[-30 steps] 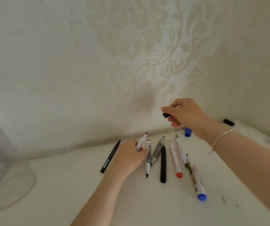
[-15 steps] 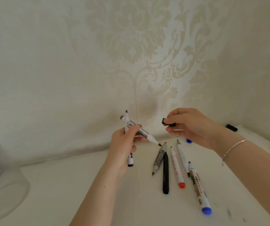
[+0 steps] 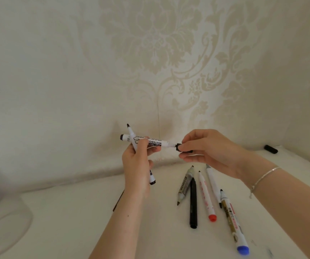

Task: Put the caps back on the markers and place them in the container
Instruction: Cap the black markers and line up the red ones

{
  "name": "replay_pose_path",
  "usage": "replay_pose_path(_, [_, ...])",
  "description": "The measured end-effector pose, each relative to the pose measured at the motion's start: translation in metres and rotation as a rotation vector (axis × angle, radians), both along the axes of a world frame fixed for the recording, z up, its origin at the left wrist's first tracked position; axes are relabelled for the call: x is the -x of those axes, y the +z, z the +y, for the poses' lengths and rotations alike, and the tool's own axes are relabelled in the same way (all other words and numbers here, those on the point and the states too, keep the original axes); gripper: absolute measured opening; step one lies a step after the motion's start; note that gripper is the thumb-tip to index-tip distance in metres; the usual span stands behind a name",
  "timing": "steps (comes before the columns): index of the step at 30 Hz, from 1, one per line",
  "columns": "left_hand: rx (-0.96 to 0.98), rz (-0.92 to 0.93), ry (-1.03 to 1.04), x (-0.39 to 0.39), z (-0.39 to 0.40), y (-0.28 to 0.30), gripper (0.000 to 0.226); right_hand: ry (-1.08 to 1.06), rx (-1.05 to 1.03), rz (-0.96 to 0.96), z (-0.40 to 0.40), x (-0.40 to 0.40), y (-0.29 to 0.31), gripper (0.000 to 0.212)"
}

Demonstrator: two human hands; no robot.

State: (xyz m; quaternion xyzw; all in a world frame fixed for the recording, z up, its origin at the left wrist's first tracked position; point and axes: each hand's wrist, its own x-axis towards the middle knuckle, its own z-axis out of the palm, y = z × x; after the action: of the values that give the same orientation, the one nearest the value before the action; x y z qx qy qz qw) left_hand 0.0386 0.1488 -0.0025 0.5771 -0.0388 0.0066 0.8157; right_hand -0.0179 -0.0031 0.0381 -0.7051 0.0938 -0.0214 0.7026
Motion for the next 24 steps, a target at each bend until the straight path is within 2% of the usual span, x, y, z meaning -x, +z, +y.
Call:
replay_pose_path(6, [0.009, -0.007, 0.032, 0.0, 0.003, 0.003, 0.017, -0.102, -0.014, -0.021, 0.0, 0.0, -0.003, 0.011])
replay_pose_path(12, [-0.028, -0.021, -0.062, 0.006, -0.001, 0.004, 0.016, -0.042, -0.043, -0.05, 0.009, -0.003, -0.003, 0.013])
replay_pose_path(24, [0.035, -0.098, -0.163, 0.005, 0.004, 0.006, 0.022, -0.095, -0.005, -0.175, 0.021, -0.002, -0.003, 0.013])
